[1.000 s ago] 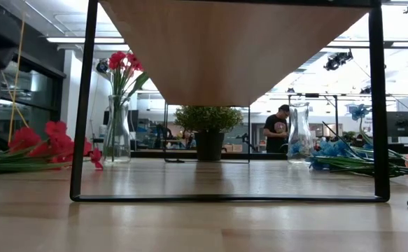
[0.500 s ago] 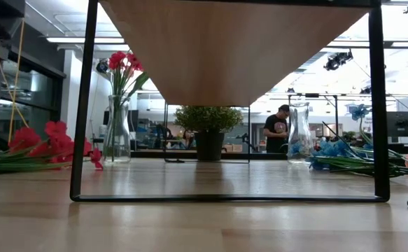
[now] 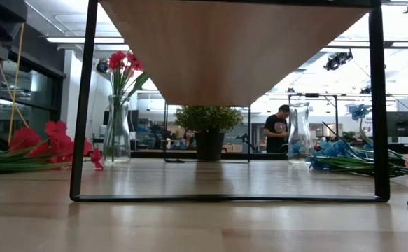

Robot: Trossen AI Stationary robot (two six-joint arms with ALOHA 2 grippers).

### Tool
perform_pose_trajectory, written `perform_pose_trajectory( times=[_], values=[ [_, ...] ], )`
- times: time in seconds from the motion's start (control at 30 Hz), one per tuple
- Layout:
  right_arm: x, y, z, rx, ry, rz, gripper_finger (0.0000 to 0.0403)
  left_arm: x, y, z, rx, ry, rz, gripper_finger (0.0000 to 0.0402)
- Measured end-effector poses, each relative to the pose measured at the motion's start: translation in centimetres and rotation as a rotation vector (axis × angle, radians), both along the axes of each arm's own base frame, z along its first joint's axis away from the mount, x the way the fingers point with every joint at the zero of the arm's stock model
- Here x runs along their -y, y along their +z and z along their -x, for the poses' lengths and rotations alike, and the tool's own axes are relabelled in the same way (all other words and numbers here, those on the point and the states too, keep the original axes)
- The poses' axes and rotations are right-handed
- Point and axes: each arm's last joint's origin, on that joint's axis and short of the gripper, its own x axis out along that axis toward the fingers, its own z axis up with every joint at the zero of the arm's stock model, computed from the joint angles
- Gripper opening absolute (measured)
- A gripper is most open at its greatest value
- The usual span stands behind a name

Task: Pick and place flowers into a vace then onto a shelf
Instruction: Put the orange flowers into the left transparent vase

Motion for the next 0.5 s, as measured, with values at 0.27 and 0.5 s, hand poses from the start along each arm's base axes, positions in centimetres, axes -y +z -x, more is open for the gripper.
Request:
perform_pose_trajectory(
  times=[0.27,0.5],
  values=[
    [0.0,-0.01,-0.01,0.0,0.0,-0.001,0.0236,-0.29,-0.01,0.4,-0.053,0.057,-0.017,0.0043],
    [0.0,0.0,0.0,0.006,0.007,-0.023,0.0236,-0.38,-0.01,0.48,-0.057,0.072,-0.03,0.0044]
  ],
)
